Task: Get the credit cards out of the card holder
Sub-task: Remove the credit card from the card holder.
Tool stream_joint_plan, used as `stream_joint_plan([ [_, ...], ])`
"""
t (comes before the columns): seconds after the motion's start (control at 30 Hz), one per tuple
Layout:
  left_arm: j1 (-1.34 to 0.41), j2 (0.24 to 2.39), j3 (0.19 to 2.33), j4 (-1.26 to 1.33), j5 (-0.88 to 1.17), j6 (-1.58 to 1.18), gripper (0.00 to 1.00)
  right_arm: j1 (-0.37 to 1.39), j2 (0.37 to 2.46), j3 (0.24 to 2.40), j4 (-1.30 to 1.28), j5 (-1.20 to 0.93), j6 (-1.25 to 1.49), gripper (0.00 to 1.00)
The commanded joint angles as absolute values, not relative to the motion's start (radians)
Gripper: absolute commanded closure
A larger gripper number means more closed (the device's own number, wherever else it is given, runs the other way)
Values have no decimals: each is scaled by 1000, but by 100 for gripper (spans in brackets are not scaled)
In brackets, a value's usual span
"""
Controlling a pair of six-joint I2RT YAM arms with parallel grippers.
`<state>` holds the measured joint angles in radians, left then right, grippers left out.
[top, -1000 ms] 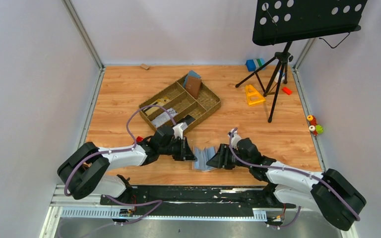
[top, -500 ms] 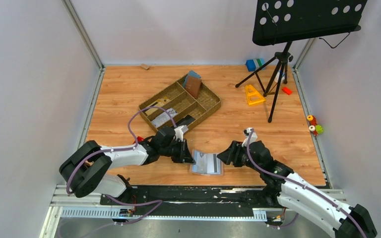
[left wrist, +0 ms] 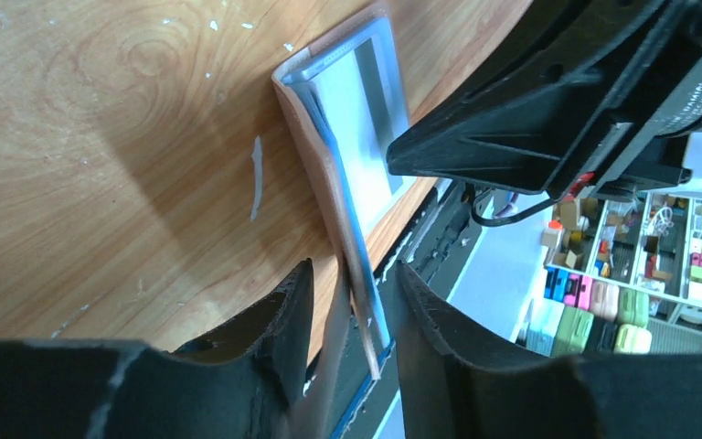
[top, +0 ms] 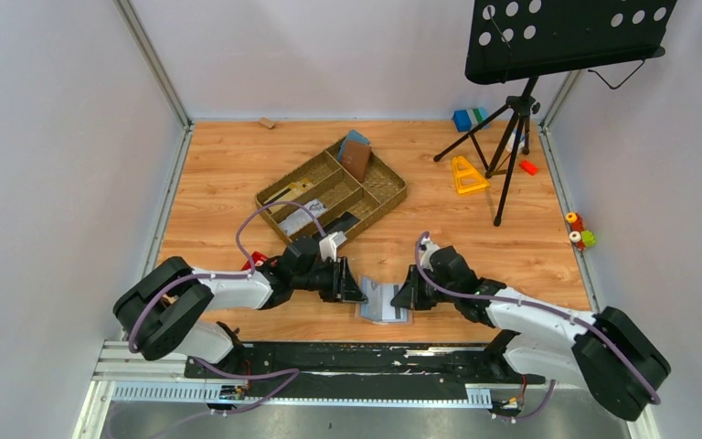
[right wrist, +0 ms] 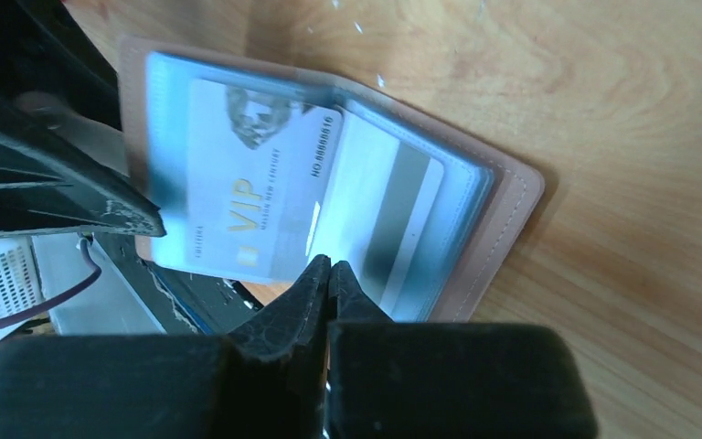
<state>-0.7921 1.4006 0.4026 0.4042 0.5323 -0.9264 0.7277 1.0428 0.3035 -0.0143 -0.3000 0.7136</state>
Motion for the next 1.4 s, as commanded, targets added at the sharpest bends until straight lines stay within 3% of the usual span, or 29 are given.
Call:
stream_joint_plan([
  [0.0, -792, 1440, 385, 514, 561, -956, 51, 726, 1137, 279, 166, -380, 749, 100],
  [0.1, -792, 1471, 387, 517, 561, -951, 48, 726, 1174, 276, 196, -394, 753, 100],
  [0.23, -792, 1502, 392, 523, 561, -950, 58, 726, 1169, 277, 188, -387, 751, 100],
  [0.3, -792, 1518, 392, 541, 564, -953, 68, 726, 1154, 279, 168, -376, 747, 100],
  [0.4, -790, 1540, 381, 615, 581, -982, 97, 726, 1119, 280, 133, -360, 742, 100],
  [0.43, -787, 1543, 372, 649, 588, -995, 100, 726, 1099, 280, 117, -350, 742, 100],
  [0.6, -764, 1521, 303, 876, 634, -1079, 100, 726, 874, 209, 109, -297, 781, 96],
  [0.7, -753, 1524, 272, 1037, 672, -1164, 100, 723, 769, 177, 106, -290, 809, 75],
  [0.77, -752, 1536, 256, 1144, 688, -1228, 100, 716, 729, 172, 98, -301, 818, 68],
  [1.03, -752, 1675, 226, 1602, 721, -1486, 100, 682, 758, 156, 228, -410, 904, 59],
  [1.2, -752, 1665, 216, 1606, 727, -1479, 100, 619, 791, 102, 344, -483, 965, 51],
  [1.37, -752, 1634, 226, 1606, 737, -1495, 100, 600, 828, 83, 485, -559, 1021, 51],
])
